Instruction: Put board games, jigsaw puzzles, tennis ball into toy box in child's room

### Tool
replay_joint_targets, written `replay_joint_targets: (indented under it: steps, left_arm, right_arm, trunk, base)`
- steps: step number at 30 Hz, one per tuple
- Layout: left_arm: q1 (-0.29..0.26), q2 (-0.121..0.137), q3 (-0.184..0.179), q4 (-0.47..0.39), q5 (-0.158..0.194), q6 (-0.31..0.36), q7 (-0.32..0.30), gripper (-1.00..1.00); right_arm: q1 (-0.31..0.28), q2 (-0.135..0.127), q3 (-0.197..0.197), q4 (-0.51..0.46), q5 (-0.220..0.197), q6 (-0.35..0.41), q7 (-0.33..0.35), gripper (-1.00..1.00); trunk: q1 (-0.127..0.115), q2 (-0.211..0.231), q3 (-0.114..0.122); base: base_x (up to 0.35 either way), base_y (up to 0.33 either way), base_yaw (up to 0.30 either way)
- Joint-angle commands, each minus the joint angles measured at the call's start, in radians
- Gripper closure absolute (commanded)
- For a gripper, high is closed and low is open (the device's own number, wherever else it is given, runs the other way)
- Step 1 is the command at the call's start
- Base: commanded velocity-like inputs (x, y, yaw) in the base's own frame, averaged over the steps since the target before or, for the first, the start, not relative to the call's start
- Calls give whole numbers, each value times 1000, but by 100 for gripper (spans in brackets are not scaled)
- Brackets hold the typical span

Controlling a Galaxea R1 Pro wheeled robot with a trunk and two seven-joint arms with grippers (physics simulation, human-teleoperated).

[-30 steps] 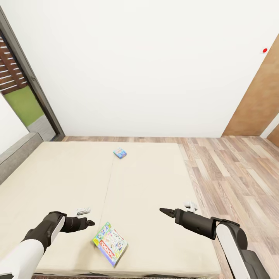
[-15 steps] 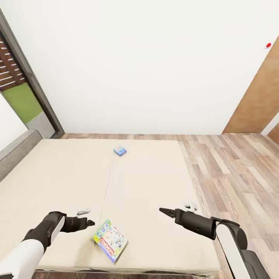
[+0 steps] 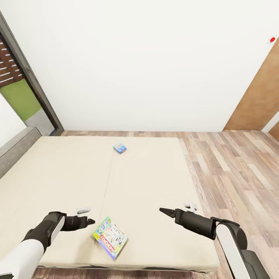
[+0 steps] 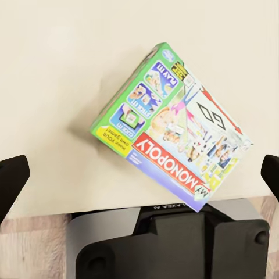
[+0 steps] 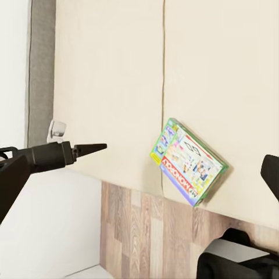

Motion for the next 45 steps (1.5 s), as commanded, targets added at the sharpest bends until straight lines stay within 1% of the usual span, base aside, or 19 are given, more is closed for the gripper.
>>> replay_joint_targets:
  steps: [1,6,11,18,22,30,35,40,45]
  left_arm:
    - [-1,-1,6,-1,0,3,-4,-100]
    - [-1,-1,6,-1,1,-11,-4,-100]
    - [-1,-1,7,0,2,-55,-4,-100]
    - [-1,-1,11,2,3,-88,-5,-100]
    - [-1,-1,12,2,4,-99,-6,-100]
    - [-1,-1,14,2,4,-101,-9,-100]
    - [-1,-1,14,-2,5,-97,-40,-100]
    - [-8,2,13,-5,4,-94,-102,-100]
    - [-15,0,14,-6,5,-92,-135,-100]
  right_arm:
    - [-1,0,-1,0,9,4,10,-100]
    - [-1,1,-1,0,10,4,9,-100]
    - [-1,2,-1,0,10,4,9,-100]
    - [-1,3,-1,0,11,4,9,-100]
    - [-1,4,-2,0,12,4,9,-100]
    - [-1,4,0,0,12,4,9,-100]
    - [-1,3,0,0,11,4,8,-100]
    - [-1,0,-1,0,10,4,9,-100]
    - [-1,-2,-4,0,10,4,9,-100]
  trunk:
    - [0,-2,-3]
    - [0,-2,-12]
    - [0,-2,-20]
    - [0,-2,-31]
    - [0,-2,-38]
    - [0,-2,-51]
    - [0,-2,-59]
    - [0,-2,-68]
    - [0,-2,-76]
  base:
    - [0,0,0]
    - [0,0,0]
    - [0,0,0]
    - [0,0,0]
    - [0,0,0]
    - [0,0,0]
    - [0,0,0]
    - [0,0,0]
    - [0,0,0]
